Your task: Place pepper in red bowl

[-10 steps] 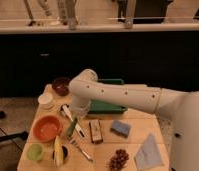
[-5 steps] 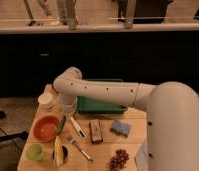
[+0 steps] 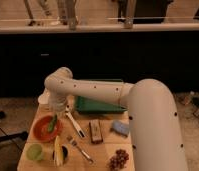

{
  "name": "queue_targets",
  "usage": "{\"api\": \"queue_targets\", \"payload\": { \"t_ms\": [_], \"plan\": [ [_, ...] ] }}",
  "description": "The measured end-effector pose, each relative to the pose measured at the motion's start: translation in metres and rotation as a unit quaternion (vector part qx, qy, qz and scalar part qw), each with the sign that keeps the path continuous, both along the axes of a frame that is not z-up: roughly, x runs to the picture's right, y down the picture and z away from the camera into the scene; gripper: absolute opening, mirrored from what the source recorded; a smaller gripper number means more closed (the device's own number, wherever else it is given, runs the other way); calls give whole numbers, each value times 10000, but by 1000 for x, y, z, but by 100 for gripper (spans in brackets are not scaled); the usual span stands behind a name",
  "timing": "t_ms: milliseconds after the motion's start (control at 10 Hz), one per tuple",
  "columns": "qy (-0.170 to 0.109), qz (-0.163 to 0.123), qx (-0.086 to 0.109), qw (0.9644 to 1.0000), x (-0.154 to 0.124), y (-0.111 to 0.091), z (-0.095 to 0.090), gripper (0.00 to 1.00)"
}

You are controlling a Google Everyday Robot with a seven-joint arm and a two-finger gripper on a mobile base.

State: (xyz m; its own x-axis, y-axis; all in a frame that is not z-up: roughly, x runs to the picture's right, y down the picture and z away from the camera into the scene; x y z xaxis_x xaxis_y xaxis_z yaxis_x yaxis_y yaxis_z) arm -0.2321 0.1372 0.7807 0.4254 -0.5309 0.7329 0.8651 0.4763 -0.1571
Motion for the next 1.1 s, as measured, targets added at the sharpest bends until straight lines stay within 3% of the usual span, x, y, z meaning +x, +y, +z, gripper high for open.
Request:
{"api": "queue_targets", "payload": {
  "t_ms": [300,1100],
  "plan": [
    [-120,-42,18,9999,-26,1,4,0],
    [-20,78,-52,10000,-32,9,33,1]
  ]
}}
